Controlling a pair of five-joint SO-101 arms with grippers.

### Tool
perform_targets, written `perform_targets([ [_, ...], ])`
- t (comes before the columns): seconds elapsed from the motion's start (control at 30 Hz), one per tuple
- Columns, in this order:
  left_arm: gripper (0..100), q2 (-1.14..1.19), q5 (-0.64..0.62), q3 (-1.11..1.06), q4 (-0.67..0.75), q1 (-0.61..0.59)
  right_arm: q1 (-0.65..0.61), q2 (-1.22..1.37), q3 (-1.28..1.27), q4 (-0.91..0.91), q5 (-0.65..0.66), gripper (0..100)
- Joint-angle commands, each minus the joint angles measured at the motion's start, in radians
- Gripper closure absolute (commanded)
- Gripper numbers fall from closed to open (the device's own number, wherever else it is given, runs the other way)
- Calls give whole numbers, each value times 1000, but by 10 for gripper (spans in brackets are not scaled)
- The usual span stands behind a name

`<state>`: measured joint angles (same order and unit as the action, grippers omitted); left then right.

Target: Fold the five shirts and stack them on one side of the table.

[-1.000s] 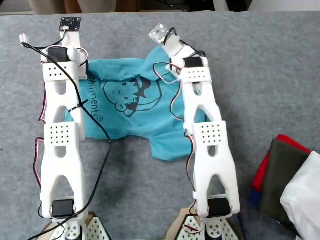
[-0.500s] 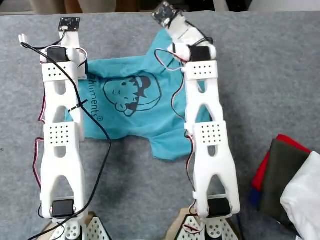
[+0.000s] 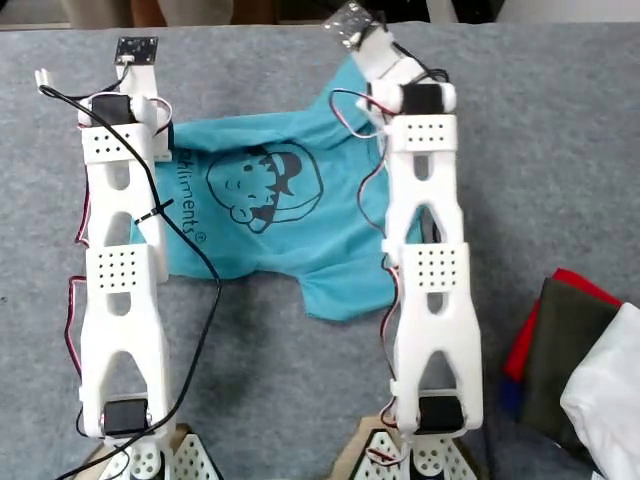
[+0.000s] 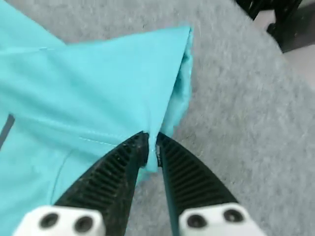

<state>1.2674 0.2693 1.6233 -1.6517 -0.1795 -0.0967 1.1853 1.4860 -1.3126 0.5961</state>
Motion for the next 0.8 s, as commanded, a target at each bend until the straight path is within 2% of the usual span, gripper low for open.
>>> perform_targets([
  [0.0,982,-25,5,49,-6,-17,12,-87,-4,-17,-2,913],
  [0.1,982,-25,5,49,-6,-18,8,-87,-35,-25,-9,784],
  [0.17,982,-25,5,49,-6,-20,8,-87,-50,-17,-14,754],
  [0.23,982,-25,5,49,-6,-28,8,-84,-62,3,-46,790],
  [0.37,982,-25,5,49,-6,-40,8,-73,-97,48,-95,984],
  [0.4,982,-25,5,49,-6,-40,13,-73,-99,51,-114,995],
  [0.57,982,-25,3,49,-34,-17,77,-73,-102,26,-252,821],
  [0.77,982,-25,5,48,-86,28,108,-73,-159,-81,-488,845],
])
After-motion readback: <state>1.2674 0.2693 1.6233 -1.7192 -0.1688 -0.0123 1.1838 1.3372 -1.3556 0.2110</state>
